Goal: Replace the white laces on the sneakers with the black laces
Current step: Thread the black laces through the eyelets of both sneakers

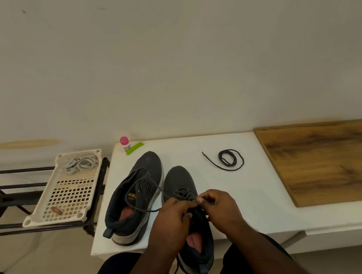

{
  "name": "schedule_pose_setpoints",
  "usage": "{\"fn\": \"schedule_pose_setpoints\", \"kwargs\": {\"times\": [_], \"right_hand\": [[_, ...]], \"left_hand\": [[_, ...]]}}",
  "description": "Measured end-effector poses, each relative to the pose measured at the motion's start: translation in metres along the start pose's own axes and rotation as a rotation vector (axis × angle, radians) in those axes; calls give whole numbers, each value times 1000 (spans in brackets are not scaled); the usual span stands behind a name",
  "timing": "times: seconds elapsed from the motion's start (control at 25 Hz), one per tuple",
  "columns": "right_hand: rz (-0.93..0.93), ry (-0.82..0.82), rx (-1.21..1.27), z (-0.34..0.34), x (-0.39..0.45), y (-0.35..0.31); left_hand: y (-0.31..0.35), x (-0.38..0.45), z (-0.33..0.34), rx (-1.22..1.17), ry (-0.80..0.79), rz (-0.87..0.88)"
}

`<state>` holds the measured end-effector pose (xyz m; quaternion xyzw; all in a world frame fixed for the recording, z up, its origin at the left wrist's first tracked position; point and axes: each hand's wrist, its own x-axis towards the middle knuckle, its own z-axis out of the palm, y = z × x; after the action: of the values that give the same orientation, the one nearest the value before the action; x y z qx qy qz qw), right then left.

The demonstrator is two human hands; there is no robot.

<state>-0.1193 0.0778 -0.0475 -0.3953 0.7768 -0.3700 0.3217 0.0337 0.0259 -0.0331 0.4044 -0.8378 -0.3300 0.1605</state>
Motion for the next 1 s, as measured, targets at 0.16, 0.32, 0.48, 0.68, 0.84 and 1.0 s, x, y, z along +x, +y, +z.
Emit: {"fn": "schedule_pose_setpoints", "kwargs": {"times": [0.16,0.32,0.48,0.68,0.84,1.0], "right_hand": [[-21,38,-59,0,-4,-13],[-129,284,126,-17,-6,-29],[6,-12,125,-17,-6,-22],[-45,168,114,-10,-9,-21],[-25,104,199,-15,-8,-14],[-43,65,79,-8,-6,-14]], "left_hand": [[4,-7,0,234,-58,63],[0,-8,3,226,-42,41],[-2,-11,2,121,-53,82],[-6,-11,1,81,-39,67],[-9,-10,3,54,-59,55],[-10,-10,4,51,-58,49]]}}
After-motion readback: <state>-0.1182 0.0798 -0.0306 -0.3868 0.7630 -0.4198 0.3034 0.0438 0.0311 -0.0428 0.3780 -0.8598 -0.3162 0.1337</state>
